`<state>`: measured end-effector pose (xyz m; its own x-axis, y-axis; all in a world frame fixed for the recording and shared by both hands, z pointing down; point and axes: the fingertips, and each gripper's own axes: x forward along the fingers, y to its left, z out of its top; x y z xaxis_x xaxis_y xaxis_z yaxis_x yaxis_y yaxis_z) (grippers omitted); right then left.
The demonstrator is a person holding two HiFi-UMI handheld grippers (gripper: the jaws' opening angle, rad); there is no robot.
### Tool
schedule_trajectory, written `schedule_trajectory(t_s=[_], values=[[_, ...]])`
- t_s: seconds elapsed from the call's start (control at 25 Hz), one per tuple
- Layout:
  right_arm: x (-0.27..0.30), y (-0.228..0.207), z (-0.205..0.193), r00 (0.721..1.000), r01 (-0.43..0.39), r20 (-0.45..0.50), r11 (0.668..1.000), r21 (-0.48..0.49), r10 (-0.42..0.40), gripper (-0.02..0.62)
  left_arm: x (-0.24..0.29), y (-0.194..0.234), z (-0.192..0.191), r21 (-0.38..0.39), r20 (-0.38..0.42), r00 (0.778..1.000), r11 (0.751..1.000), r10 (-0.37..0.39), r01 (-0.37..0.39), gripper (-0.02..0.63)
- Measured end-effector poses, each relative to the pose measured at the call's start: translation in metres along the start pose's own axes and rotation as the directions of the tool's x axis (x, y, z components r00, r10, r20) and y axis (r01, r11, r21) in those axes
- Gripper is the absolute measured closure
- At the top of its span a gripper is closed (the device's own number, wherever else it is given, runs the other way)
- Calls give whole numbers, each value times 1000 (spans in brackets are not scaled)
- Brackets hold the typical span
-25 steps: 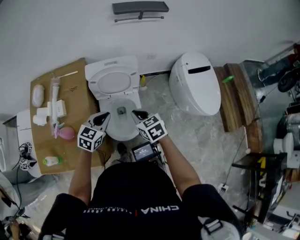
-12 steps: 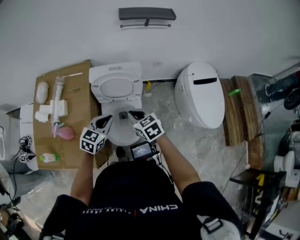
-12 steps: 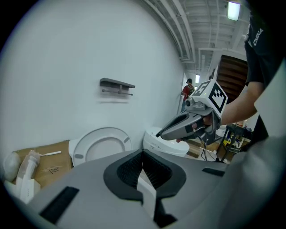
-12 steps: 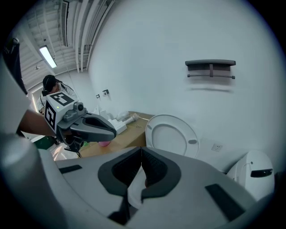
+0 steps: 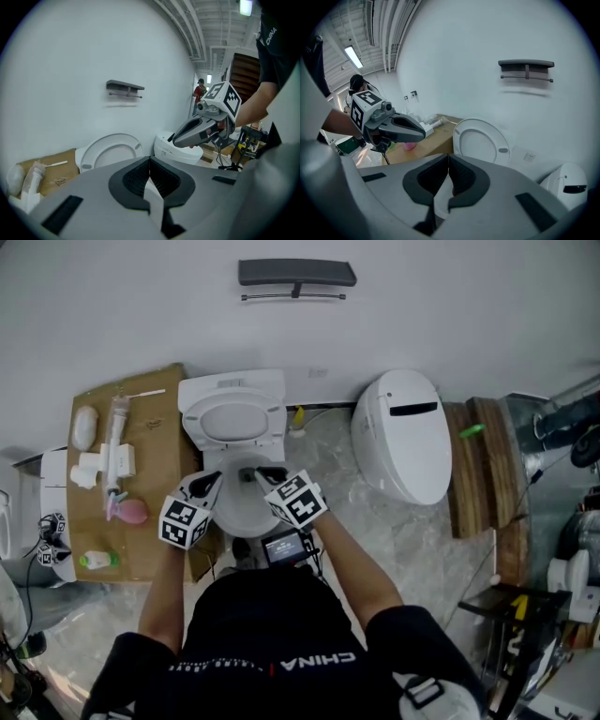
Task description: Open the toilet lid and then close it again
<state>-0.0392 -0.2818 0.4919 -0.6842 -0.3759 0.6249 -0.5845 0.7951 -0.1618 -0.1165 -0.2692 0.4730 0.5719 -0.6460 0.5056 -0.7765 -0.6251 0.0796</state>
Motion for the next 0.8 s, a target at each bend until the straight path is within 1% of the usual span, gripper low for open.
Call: schedule_trajectory(t_s=[0.16,0.32,0.56,0.68,0.76,0.8], values=[[12,-13,11,1000,-15,-20,999,-31,14,580,14,26,7,16,-9,1000,1000,13,-13,596],[30,-36,26,1000,-17,-18,998,-64,16,580,32,54,12,38,-21,999,999,26,-25,595],[63,-93,64,1000,9,26,996,-89,-6,580,67,103,27,67,-11,999,997,31,-30,595],[81,-118,83,999,15,36,991,-132,-11,578,86,127,37,82,-1,999,996,38,-38,592],[92,-133,95,999,28,39,981,-189,-21,577,99,142,42,109,-10,999,993,49,-48,569],[98,-138,100,999,27,38,975,-220,-19,570,106,149,44,127,-19,999,991,51,-48,533]])
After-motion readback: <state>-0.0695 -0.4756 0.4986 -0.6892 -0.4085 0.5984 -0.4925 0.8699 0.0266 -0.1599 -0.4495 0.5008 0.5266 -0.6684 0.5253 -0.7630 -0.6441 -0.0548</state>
